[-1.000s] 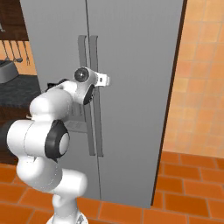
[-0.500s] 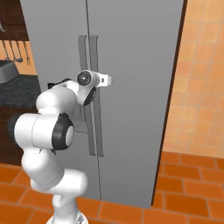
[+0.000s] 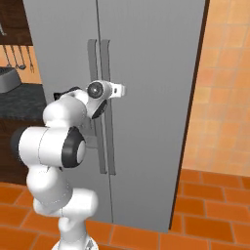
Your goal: Take the strawberry from the fridge and place it on top of the pancake, located on the dining counter.
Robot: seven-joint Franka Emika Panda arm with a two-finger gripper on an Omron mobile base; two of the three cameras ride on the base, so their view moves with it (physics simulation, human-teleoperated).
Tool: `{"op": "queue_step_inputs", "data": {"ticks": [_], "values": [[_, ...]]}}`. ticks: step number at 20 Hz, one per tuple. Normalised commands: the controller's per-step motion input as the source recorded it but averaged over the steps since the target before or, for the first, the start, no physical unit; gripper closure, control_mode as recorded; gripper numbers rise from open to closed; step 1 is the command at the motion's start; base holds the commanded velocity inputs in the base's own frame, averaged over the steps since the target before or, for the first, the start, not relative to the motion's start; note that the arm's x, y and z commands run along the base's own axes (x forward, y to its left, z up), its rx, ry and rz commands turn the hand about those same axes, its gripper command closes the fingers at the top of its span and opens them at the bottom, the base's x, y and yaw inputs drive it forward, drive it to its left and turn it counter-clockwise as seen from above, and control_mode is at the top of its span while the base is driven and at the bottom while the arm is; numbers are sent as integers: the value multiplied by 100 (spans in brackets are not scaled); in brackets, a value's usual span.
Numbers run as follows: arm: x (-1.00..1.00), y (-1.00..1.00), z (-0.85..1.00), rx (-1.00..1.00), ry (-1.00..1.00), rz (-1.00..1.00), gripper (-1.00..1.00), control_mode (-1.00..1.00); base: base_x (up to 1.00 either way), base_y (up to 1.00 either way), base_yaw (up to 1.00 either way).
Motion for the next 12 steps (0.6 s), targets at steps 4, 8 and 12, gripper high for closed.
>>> {"op": "queue_step_inputs", "data": {"ticks": [4,8,12], "values": [[-65,-42,18,0,11,-3,100,-100,0,0,0],[-100,-72,13,0,11,-2,100,-100,0,0,0],[-100,-85,14,0,18,0,100,-100,0,0,0]]}}
